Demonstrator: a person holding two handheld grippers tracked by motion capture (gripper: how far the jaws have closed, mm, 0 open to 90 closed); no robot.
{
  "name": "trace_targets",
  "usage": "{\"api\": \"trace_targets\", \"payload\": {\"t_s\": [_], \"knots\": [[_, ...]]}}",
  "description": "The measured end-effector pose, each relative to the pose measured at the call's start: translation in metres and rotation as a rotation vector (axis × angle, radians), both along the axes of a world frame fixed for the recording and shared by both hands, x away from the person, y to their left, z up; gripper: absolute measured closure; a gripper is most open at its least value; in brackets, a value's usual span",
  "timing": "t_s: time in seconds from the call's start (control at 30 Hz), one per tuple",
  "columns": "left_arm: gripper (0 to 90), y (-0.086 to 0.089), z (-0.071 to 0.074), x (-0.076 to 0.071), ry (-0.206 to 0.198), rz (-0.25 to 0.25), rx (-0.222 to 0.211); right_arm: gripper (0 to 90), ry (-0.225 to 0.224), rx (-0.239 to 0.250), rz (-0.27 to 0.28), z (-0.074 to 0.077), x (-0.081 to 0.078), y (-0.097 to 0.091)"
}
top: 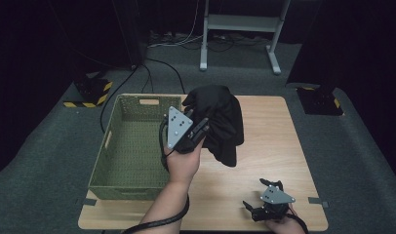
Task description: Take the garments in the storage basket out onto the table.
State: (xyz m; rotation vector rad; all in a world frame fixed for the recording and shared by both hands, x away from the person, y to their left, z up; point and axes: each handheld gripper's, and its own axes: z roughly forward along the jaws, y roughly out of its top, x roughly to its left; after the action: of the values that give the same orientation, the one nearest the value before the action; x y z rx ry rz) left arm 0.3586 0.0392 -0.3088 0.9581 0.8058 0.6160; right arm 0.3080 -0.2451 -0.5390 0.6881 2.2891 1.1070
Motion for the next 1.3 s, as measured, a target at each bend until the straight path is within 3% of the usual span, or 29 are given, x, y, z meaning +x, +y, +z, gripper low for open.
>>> {"api": "trace_targets", "payload": {"t_s": [0.23, 0.8, 0.97, 1.3], "knots": [[69.0, -0.005, -0.010, 0.003, 0.023, -0.001, 0.000, 0.6, 0.000, 0.004, 0.001, 0.000, 0.000, -0.001], [69.0, -0.016, -0.040, 0.010, 0.075, 0.009, 0.049, 0.6, -0.003, 0.003, 0.003, 0.000, 0.000, -0.001], [68.9, -0.023, -0.051, 0.012, 0.085, 0.017, 0.090, 0.6, -0.002, 0.003, 0.004, 0.000, 0.000, -0.001], [68.9, -0.032, -0.069, 0.016, 0.119, 0.024, 0.102, 0.6, -0.002, 0.006, 0.005, 0.000, 0.000, -0.001]]}}
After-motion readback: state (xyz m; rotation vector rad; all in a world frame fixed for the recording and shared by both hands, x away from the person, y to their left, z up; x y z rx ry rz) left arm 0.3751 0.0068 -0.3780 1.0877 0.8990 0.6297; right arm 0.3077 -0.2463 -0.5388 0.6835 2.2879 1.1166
